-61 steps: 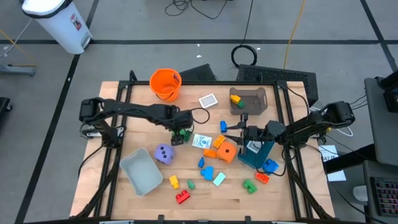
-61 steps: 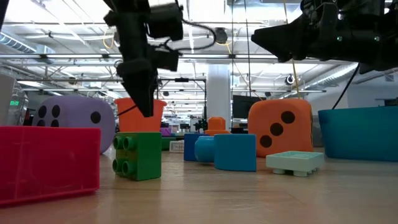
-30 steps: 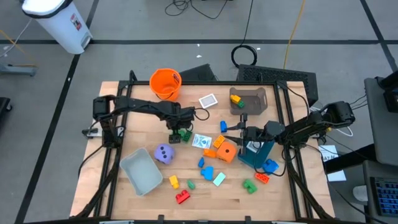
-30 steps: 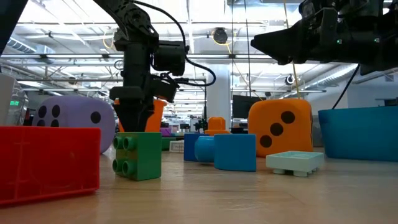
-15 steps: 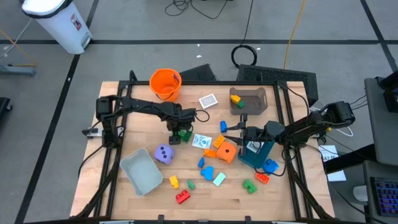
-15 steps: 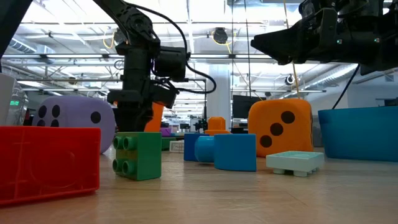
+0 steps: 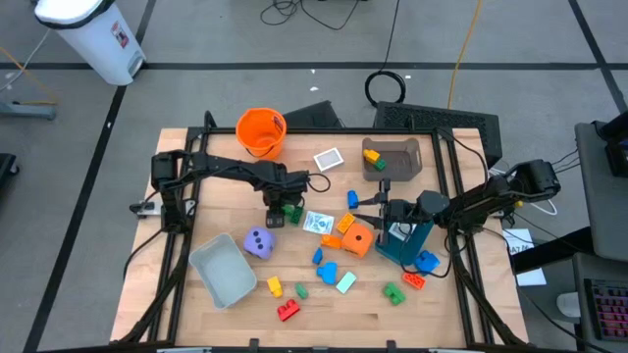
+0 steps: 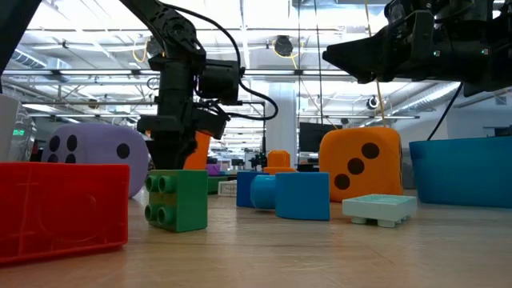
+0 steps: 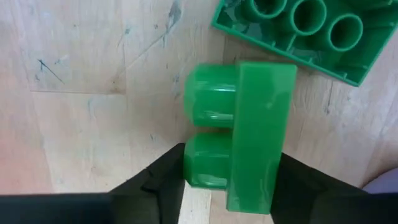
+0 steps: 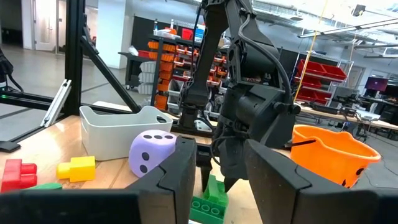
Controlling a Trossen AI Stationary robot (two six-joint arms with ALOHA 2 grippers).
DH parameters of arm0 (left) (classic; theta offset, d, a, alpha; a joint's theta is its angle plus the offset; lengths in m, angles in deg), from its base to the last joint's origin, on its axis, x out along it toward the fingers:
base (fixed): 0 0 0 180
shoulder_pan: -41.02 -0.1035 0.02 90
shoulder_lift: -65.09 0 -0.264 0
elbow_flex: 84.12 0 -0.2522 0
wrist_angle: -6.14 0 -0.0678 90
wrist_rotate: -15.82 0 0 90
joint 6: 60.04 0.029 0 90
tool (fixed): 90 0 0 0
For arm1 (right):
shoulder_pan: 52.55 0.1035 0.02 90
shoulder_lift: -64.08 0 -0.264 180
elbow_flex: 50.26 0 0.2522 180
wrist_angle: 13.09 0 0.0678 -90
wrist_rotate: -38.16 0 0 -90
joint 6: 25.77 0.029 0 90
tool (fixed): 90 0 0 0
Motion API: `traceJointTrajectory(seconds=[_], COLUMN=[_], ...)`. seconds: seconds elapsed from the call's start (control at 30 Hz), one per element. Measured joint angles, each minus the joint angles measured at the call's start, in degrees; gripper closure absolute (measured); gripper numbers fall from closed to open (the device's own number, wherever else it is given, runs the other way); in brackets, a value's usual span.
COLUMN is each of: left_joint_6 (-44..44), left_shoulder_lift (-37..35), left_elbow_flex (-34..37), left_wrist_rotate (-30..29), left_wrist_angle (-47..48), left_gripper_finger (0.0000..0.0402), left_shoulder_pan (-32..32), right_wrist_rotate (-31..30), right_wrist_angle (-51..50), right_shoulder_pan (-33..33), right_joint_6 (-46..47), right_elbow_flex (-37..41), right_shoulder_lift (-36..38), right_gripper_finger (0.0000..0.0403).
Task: Pick & Place Toys
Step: Put the green game piece into the black bin
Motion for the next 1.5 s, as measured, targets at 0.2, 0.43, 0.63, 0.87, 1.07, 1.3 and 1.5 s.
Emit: traceJointTrajectory(seconds=[0.2, 0.43, 0.63, 0.87, 1.07, 1.3, 1.5], left_joint_6=[0.25, 0.09, 0.13, 0.57, 0.68, 0.66, 3.54], left_shoulder_lift=[-0.05, -0.08, -0.09, -0.11, -0.11, -0.11, -0.11], left_elbow_flex=[-2.05, -7.16, -12.8, -18.85, -22.39, -26.58, -29.34], left_wrist_rotate=[-0.44, -1.31, -3.22, -3.4, -9.19, -19.05, -29.33], left_wrist_angle=[5.29, 11.92, 16.64, 17.71, 17.77, 16.01, 10.4], left_gripper_finger=[0.0228, 0.0208, 0.0231, 0.021, 0.0224, 0.0236, 0.0237], left_shoulder_pan=[0.0, 0.01, 0.24, 1.87, 4.73, 8.84, 12.24], right_wrist_rotate=[0.01, 0.14, 0.16, -0.07, -1.11, 9.55, 12.05], right_wrist_angle=[0.01, 0.5, 0.88, 0.86, -0.24, -2.6, -1.1], right_shoulder_pan=[0.0, 0.0, 0.0, -0.05, -2.89, -10.05, -11.26], right_joint_6=[-1.42, -1.51, -1.51, 1.35, 10.28, 23.25, 25.73], right_elbow_flex=[0.0, 0.0, 0.0, 0.0, 0.0, 0.02, -0.38], right_shoulder_lift=[0.0, 0.0, 0.0, 0.0, 0.0, -0.04, -1.87], right_gripper_finger=[0.0273, 0.0273, 0.0273, 0.0273, 0.0273, 0.025, 0.019])
